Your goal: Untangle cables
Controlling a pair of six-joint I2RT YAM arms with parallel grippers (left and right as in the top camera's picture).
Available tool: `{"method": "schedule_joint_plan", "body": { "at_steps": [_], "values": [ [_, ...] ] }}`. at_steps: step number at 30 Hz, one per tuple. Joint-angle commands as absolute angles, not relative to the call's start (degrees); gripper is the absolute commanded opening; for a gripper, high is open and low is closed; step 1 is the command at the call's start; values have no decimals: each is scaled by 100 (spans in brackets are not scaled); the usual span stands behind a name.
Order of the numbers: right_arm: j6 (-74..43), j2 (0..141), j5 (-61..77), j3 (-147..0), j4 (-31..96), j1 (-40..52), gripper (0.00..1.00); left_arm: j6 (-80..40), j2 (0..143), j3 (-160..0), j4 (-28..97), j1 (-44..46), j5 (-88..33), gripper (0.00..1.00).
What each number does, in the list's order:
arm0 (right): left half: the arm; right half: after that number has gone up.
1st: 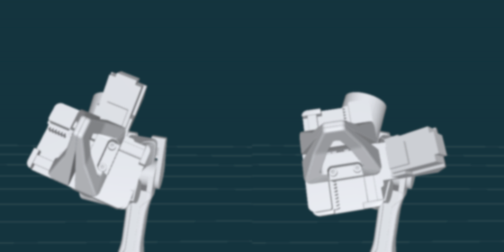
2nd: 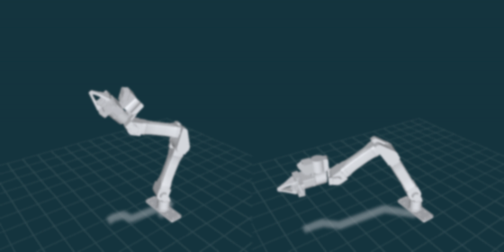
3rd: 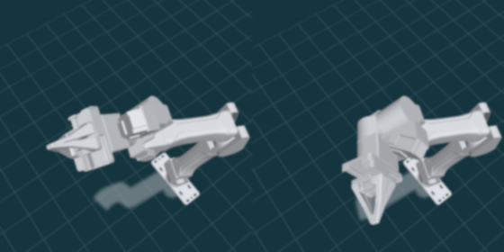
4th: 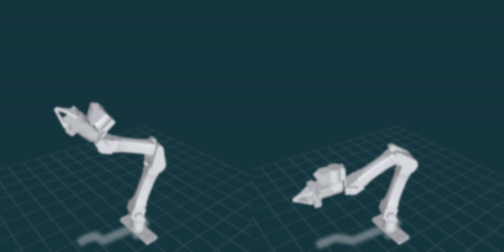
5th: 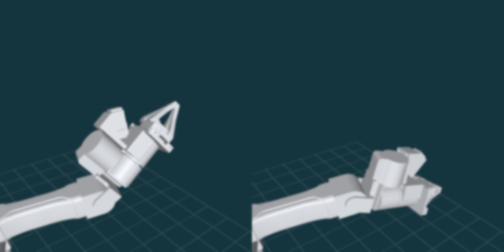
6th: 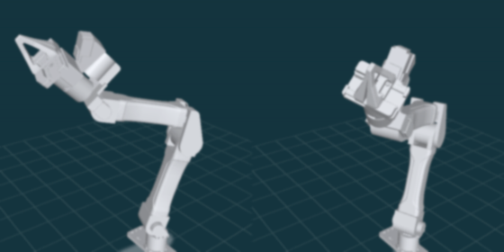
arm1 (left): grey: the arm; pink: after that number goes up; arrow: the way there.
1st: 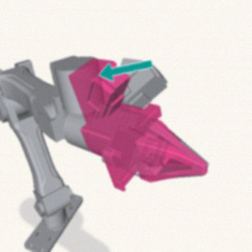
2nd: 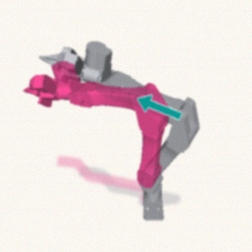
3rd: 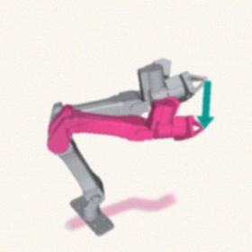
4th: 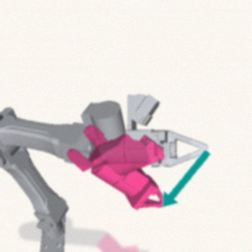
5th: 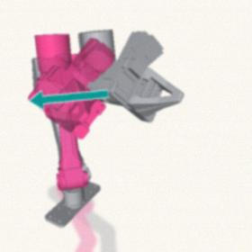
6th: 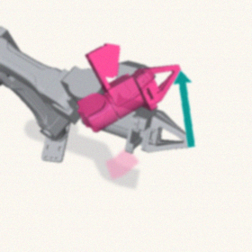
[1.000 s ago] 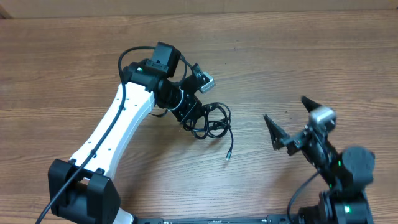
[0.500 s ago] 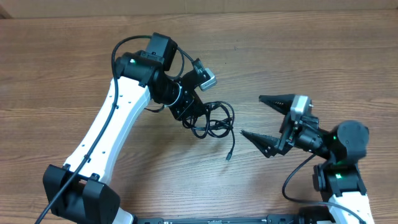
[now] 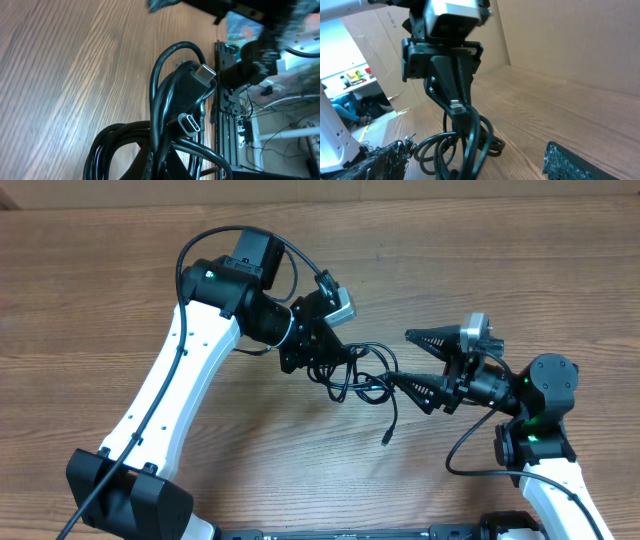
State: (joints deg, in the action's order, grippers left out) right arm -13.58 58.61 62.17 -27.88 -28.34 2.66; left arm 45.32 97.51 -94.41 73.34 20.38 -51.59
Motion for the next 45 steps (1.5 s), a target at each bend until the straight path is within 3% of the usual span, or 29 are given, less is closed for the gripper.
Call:
{"method": "schedule_joint_plan", "body": {
  "at_steps": [1,12,14,18,20,31,41,45],
  "values": [
    [-1546,5876,6263,-2932,-2871,252,85,5135,9769,-9603,7338,2016,-5710,4],
    [-1546,5876,6267,-2932,-2864,255,79,4834,9771,-9603,6934,2016,-5835,6],
    [-1546,5876,6272,-2932,-2867,255,75,4466,9771,-9603,6851,2025,-5647,6],
    [-1540,5878,6410,-2932,-2864,255,47,4346,9771,-9603,6807,2084,-5551,4],
    [-1542,5881,6462,-2932,-2860,255,42,4346,9771,-9603,6742,2106,-5551,4],
    [-1542,5892,6462,-2932,-2799,255,47,4344,9771,-9603,6543,2244,-5605,4],
    [-1542,5892,6460,-2932,-2777,255,5,4217,9771,-9603,6344,2318,-5640,4],
    [-1542,5892,6460,-2932,-2777,255,4,4217,9771,-9603,6335,2318,-5601,4]
  ]
}}
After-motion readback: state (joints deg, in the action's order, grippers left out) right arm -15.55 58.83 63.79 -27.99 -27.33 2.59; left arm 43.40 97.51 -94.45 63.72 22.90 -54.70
